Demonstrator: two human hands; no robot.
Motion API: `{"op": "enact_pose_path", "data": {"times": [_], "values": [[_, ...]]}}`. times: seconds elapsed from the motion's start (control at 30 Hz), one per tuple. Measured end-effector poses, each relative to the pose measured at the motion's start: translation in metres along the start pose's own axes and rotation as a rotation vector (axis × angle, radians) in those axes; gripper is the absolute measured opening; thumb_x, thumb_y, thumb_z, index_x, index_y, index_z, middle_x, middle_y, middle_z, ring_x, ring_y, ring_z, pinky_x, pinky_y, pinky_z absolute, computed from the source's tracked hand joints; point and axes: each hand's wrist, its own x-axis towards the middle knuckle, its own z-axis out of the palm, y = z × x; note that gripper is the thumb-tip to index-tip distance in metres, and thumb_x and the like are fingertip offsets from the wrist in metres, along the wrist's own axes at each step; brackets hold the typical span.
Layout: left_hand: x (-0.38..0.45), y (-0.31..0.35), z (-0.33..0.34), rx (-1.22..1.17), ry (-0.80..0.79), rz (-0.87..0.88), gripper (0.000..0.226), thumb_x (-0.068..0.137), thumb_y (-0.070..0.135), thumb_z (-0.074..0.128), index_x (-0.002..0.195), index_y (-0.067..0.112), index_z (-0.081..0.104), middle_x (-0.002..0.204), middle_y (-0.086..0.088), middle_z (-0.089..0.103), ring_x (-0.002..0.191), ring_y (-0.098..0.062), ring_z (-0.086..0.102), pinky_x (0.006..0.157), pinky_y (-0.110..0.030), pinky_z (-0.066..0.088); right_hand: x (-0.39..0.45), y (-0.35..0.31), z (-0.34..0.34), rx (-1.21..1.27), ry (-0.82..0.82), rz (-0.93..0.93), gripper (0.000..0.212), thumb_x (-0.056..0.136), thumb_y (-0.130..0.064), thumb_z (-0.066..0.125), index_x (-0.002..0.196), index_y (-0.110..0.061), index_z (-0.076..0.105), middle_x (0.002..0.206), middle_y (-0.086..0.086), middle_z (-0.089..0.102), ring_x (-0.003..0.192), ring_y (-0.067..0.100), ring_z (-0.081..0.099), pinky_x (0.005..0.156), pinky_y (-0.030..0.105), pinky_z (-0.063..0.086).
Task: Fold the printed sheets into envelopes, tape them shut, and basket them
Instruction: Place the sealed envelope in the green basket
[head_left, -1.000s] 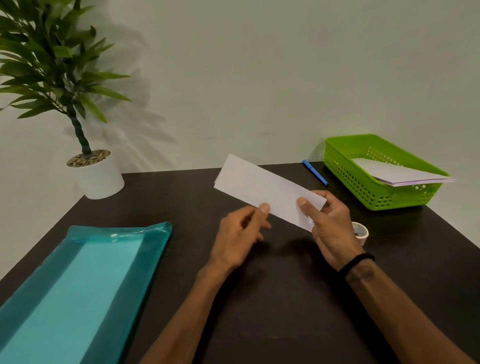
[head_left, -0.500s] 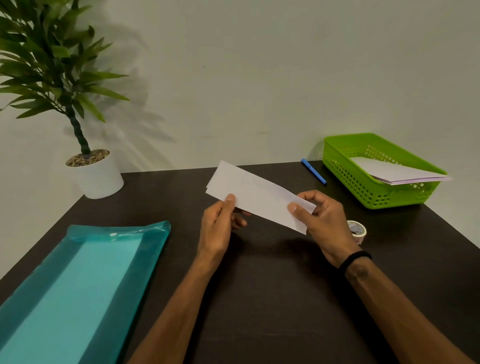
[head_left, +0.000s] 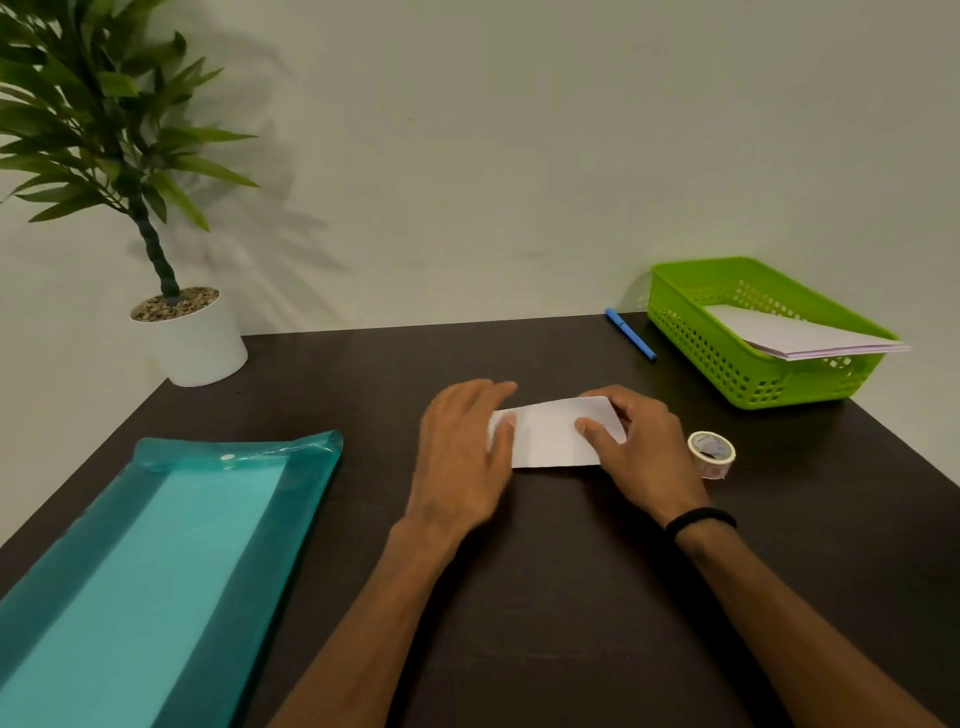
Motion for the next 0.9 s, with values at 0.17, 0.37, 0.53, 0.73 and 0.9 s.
{"op": "enact_pose_path", "data": {"times": [0.17,0.37,0.53,0.73,0.9], "values": [[-0.006,0.011,0.006,0.221,-0.413,-0.082,0.055,0.111,0.045,0.026,0.163,0.030,0.019,0.172,0.002,0.013,0.160,-0.017,0.002,0.129,-0.049,-0.003,-0.008,-0.003,0.013,-0.248,0.036,-0.042,0.065,0.098,-0.023,0.068,0.157,-0.022,0.039,0.162,0.003,0.036,0.150,0.018,0.030,0.116,0.023,0.020],[-0.006,0.009,0.006,0.325,-0.510,-0.062,0.061,0.110,0.042,0.019,0.165,0.021,0.004,0.174,-0.001,-0.001,0.160,-0.020,-0.006,0.129,-0.051,0.001,-0.020,-0.030,0.030,-0.416,-0.369,-0.225,0.062,0.109,-0.050,0.028,0.165,-0.024,0.019,0.174,-0.002,0.009,0.160,0.014,0.003,0.130,0.040,0.003],[-0.004,0.009,0.007,0.388,-0.583,-0.072,0.064,0.109,0.041,0.018,0.164,0.020,-0.007,0.172,-0.001,-0.013,0.158,-0.020,-0.015,0.129,-0.050,-0.005,-0.024,-0.036,0.032,-0.463,-0.540,-0.117,0.069,0.106,-0.060,0.008,0.165,-0.024,0.003,0.173,-0.006,-0.001,0.158,0.007,-0.006,0.130,0.037,-0.004],[-0.007,0.011,0.009,0.369,-0.552,-0.170,0.065,0.109,0.045,0.012,0.164,0.014,-0.005,0.173,-0.005,-0.010,0.159,-0.023,-0.012,0.129,-0.052,-0.003,-0.023,-0.029,0.042,-0.574,-0.467,-0.009,0.080,0.102,-0.065,0.003,0.165,-0.015,-0.003,0.173,0.003,-0.009,0.159,0.014,-0.011,0.129,0.037,-0.007],[-0.012,0.016,0.006,0.344,-0.480,-0.294,0.067,0.109,0.046,0.012,0.164,0.010,0.000,0.173,-0.009,-0.004,0.160,-0.025,-0.007,0.129,-0.052,-0.002,-0.027,-0.023,0.042,-0.642,-0.326,0.107,0.089,0.101,-0.070,0.008,0.164,-0.007,0.000,0.173,0.011,-0.004,0.161,0.023,-0.005,0.130,0.041,-0.003]]}}
